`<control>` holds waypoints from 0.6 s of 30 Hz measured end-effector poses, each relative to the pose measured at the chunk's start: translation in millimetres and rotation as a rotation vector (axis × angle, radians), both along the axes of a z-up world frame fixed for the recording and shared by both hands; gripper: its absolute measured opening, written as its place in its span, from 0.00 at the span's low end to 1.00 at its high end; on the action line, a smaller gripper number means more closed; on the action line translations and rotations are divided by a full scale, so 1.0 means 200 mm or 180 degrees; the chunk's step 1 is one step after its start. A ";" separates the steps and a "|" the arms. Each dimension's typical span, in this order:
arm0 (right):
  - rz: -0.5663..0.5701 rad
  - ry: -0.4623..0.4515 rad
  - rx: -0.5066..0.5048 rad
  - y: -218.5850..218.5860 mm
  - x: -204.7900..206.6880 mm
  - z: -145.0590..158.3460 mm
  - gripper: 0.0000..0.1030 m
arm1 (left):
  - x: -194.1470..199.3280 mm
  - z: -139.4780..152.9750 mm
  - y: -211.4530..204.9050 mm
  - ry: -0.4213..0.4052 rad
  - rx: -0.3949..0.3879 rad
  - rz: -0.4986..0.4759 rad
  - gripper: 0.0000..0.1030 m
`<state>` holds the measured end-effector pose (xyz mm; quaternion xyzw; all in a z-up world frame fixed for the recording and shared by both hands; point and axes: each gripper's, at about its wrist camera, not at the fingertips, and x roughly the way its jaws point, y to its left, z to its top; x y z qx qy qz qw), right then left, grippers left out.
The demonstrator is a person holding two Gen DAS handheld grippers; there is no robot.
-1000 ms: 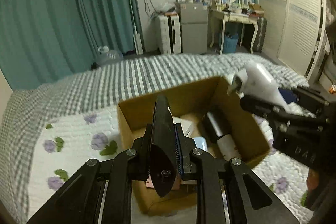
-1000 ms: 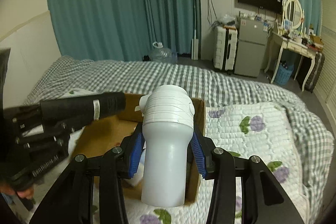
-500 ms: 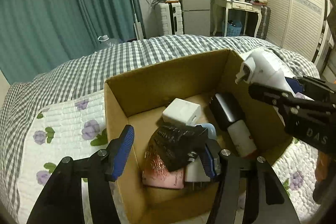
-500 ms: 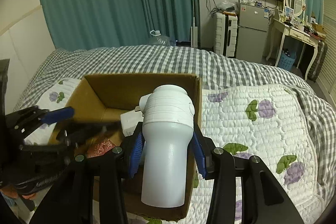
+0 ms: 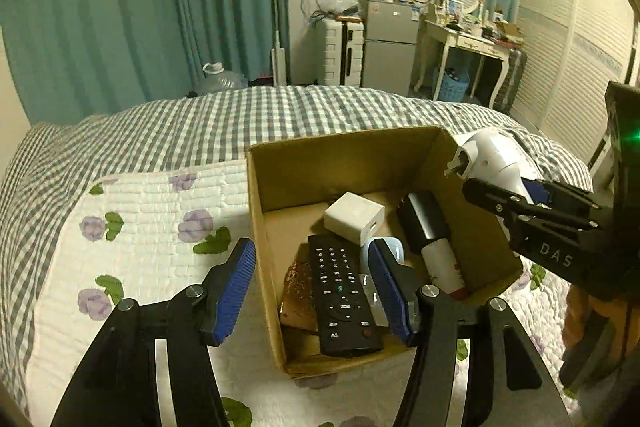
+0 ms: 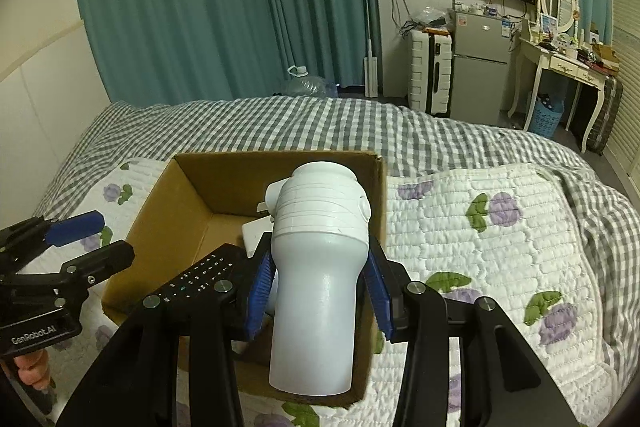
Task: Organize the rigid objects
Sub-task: 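Lower the remote and white device into the box and open both tools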
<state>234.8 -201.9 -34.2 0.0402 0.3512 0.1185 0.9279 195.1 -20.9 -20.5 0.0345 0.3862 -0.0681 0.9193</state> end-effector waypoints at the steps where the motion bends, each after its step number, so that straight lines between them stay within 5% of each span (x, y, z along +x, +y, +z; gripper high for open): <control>1: 0.0005 0.0031 0.0018 0.01 0.02 -0.02 0.42 | 0.00 -0.01 0.01 0.0011 -0.0010 0.0012 0.60; 9: 0.0022 0.0239 0.0201 0.03 0.12 -0.13 0.42 | 0.02 -0.10 0.01 0.0134 -0.0017 0.0025 0.60; 13: -0.0023 0.0168 0.0207 0.01 0.09 -0.11 0.59 | 0.01 -0.12 0.00 0.0160 -0.0046 0.0049 0.61; 18: -0.0194 0.0070 0.0158 -0.06 -0.04 -0.05 0.61 | -0.05 -0.08 -0.01 0.0137 -0.0076 0.0057 0.62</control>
